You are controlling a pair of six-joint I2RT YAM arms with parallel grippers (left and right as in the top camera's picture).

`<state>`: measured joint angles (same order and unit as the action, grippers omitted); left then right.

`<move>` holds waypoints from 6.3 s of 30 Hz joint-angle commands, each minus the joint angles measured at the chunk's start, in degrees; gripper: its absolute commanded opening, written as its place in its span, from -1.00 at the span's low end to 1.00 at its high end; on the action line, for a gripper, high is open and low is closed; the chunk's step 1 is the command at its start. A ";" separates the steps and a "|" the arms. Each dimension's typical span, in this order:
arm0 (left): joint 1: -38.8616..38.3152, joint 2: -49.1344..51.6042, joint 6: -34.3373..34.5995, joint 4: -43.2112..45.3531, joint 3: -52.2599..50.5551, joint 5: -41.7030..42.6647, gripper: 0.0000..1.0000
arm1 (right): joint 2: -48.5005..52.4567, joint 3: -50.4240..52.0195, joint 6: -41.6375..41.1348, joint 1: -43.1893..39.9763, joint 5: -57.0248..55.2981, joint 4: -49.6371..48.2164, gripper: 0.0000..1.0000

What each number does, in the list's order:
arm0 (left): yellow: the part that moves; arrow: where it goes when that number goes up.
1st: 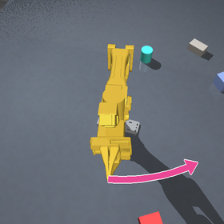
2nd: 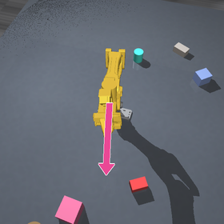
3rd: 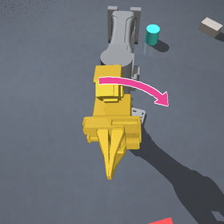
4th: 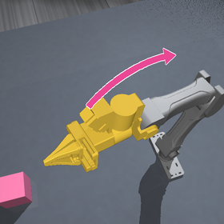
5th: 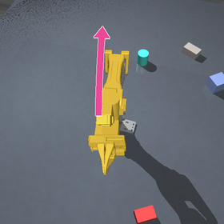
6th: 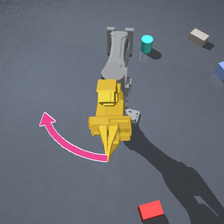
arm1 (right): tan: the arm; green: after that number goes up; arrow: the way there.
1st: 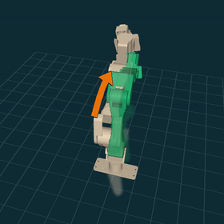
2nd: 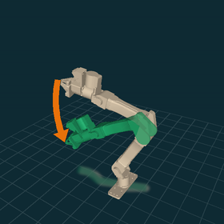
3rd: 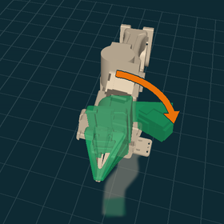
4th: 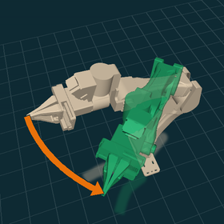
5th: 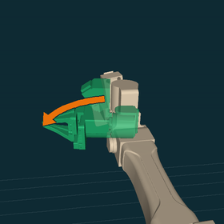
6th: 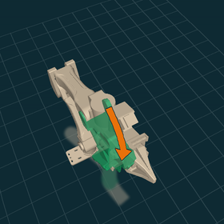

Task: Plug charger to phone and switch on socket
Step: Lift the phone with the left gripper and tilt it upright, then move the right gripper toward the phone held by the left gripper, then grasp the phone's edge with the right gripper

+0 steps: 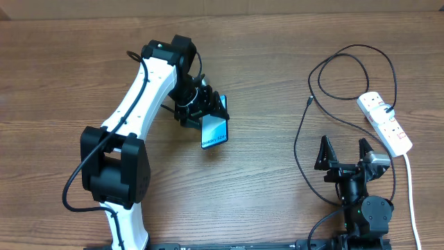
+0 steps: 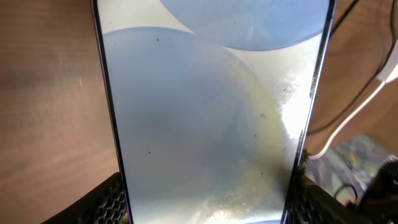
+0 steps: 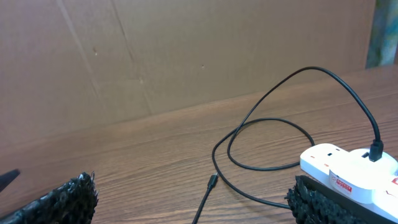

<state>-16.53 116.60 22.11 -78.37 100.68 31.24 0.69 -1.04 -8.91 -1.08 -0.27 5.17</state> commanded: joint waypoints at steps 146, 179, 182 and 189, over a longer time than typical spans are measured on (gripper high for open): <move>-15.87 0.31 34.91 11.37 14.86 -16.65 -0.10 | 86.12 -24.22 -48.54 32.96 0.11 -61.27 -0.69; -10.08 0.04 22.16 10.71 14.99 -13.35 1.00 | 86.12 -24.22 -61.00 32.76 8.94 -57.48 -0.92; -6.88 -0.68 21.35 10.03 14.99 -13.20 1.00 | 86.12 -24.22 -70.53 32.20 9.38 -56.06 -0.92; -0.31 -4.46 19.82 7.72 14.99 -13.14 0.99 | 86.12 -24.22 -85.88 30.58 21.90 -53.48 -0.92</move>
<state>-19.03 116.36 44.40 -70.11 114.06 17.37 87.07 -23.99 -84.09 29.95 13.72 -46.94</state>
